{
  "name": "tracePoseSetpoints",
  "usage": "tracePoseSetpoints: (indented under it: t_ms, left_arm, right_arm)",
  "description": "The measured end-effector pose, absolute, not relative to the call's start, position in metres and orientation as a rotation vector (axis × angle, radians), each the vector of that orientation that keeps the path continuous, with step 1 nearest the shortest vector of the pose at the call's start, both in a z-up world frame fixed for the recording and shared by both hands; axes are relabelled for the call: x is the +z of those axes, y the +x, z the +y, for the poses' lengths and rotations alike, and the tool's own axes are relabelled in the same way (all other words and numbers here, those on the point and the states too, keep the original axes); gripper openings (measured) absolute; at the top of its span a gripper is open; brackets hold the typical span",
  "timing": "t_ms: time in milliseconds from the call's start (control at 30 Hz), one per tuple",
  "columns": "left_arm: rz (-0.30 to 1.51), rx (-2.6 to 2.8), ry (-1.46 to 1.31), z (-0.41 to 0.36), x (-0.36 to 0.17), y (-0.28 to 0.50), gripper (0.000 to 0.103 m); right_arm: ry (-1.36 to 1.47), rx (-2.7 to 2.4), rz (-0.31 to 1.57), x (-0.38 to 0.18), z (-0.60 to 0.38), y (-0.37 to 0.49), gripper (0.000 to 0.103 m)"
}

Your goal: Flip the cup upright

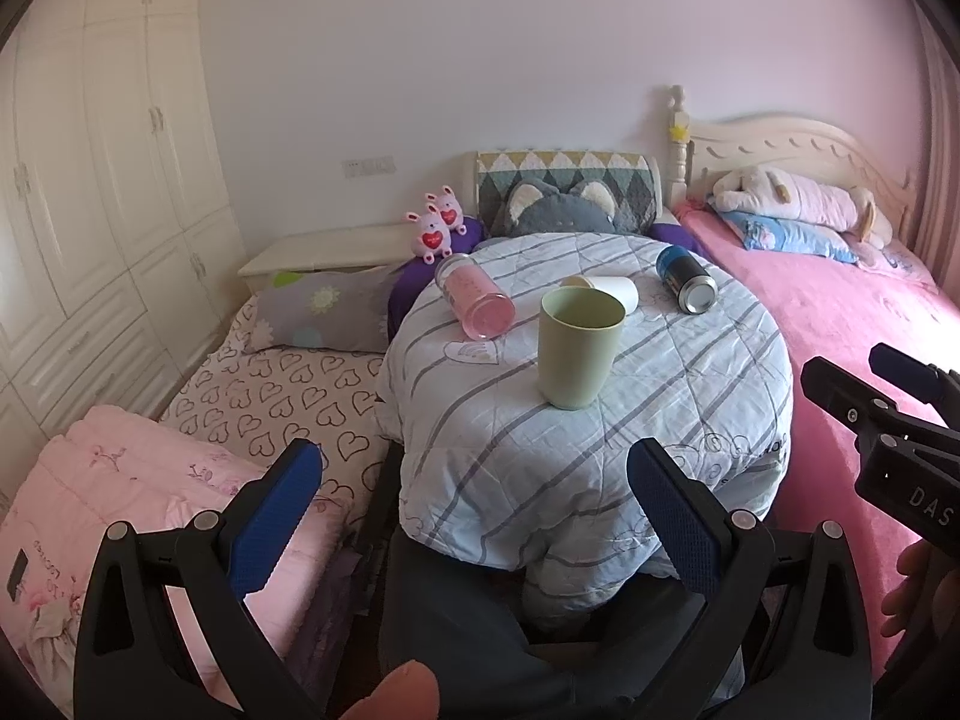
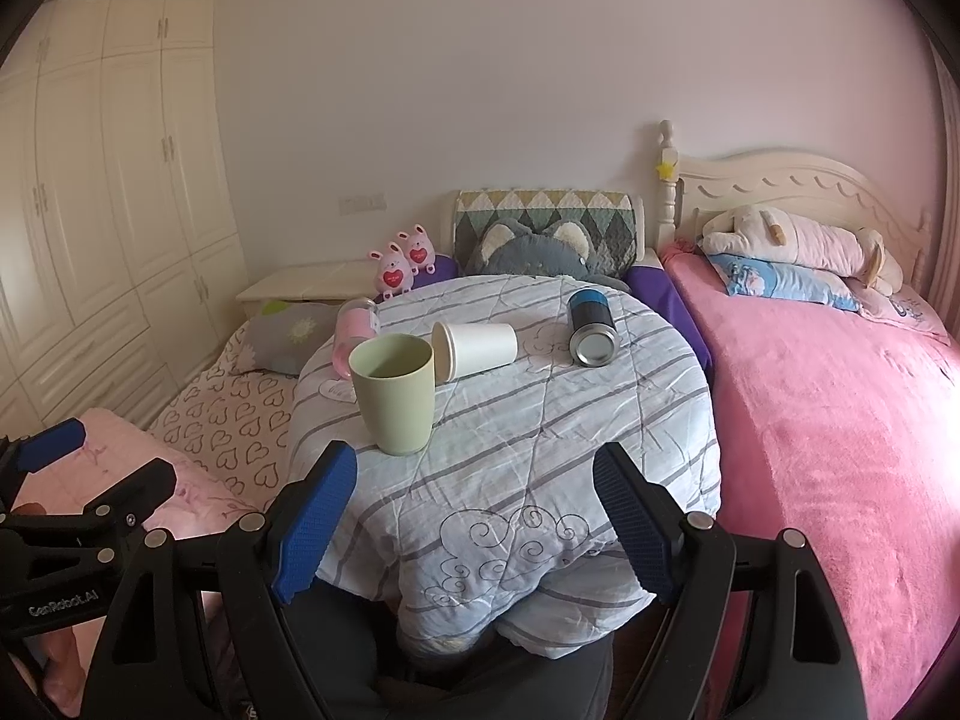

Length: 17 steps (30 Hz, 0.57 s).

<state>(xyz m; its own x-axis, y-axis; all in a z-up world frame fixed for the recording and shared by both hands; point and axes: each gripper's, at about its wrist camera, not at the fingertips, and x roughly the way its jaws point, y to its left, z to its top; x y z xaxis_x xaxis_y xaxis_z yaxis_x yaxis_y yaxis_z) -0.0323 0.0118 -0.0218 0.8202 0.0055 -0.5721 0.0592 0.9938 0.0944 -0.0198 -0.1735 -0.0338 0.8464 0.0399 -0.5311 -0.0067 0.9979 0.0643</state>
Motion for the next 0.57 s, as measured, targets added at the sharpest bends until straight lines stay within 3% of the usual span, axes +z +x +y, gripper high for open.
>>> tracePoseSetpoints:
  t_ms: [567]
  left_arm:
    - [0.602, -0.084, 0.108, 0.0094, -0.0231, -0.0318, 0.103]
  right_arm:
    - [0.065, 0.028, 0.572, -0.0373, -0.1738, -0.0178, 0.082]
